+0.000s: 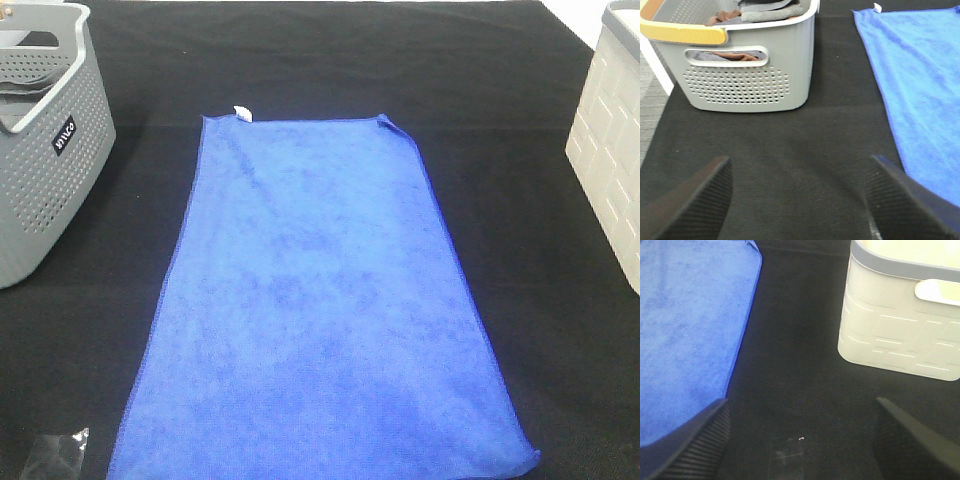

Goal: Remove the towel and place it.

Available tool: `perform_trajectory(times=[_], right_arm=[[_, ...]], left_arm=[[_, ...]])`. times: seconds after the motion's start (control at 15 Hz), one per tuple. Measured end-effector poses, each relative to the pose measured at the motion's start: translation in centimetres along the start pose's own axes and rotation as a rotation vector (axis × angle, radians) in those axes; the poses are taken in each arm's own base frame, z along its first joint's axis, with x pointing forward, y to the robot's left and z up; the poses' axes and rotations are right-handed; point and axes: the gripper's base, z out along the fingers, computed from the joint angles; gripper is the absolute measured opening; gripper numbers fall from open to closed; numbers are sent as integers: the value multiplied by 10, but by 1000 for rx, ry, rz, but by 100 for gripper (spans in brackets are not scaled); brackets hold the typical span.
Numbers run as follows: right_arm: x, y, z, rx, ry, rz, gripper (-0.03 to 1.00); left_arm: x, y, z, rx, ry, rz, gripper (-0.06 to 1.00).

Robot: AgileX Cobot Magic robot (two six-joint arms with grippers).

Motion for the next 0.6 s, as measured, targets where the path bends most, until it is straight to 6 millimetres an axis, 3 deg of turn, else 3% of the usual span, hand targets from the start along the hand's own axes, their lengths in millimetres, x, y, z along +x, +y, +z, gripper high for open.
perform_trajectory(times=[0.6], right_arm=[[0, 0, 0, 0, 0, 0, 73]], left_arm=[[0, -3, 0, 32, 0, -18, 69]])
